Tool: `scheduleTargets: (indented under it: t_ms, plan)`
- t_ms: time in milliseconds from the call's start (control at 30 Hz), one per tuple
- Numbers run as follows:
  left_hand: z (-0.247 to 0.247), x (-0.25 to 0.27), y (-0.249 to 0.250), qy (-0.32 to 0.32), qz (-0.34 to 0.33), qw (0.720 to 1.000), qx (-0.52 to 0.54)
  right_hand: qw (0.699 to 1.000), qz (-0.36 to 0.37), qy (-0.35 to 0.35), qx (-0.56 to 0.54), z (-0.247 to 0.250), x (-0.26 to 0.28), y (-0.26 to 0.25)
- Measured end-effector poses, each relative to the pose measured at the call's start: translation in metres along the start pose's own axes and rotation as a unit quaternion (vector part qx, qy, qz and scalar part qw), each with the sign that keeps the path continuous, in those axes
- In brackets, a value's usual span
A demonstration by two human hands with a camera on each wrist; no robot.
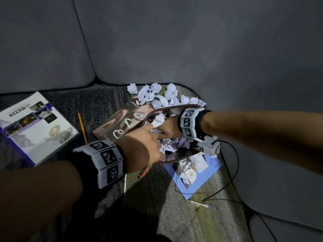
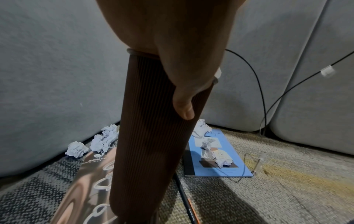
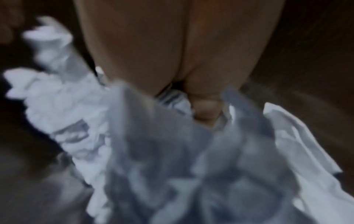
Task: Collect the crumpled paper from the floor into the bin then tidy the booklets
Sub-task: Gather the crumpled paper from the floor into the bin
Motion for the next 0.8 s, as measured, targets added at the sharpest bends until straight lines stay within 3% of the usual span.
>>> scheduleTargets:
  t_ms: [133, 233, 467, 567, 633, 800]
  plan:
    - [-0.005, 0.004, -0.001, 0.014, 0.003, 0.999, -0.04, 0.987, 0.035, 0.026, -0.152, -0.011, 0.017, 0.005]
    - [0.0, 0.01, -0.002, 0.026, 0.009, 1.0, -0.009, 0.968, 0.056, 0.066, -0.235, -0.007, 0.041, 0.007]
    - [-0.003, 0.013, -0.004, 0.027, 0.014, 0.999, -0.014, 0.983, -0.014, 0.077, -0.164, 0.012, 0.101, 0.017]
    - [-0.004, 0.015, -0.007, 0.041, 0.016, 0.999, -0.002, 0.98, 0.02, 0.177, -0.092, 0.032, 0.109, 0.017]
    - [-0.003, 0.015, -0.008, 0.044, 0.025, 0.999, 0.011, 0.974, 0.062, 0.2, -0.081, 0.036, 0.1, 0.006]
    - [-0.005, 0.014, -0.01, 0.013, 0.032, 0.999, -0.025, 0.998, 0.054, -0.014, -0.02, -0.005, 0.058, -0.014]
Point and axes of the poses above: each hand's wrist, its own x-axis away from the middle knuckle, its own z-axis out of the back of the hand, y = z × x, the point moved 3 cm from there along -x, towards the middle knuckle, and after that the axes turned 6 degrees about -y, right-handed, at the moved point
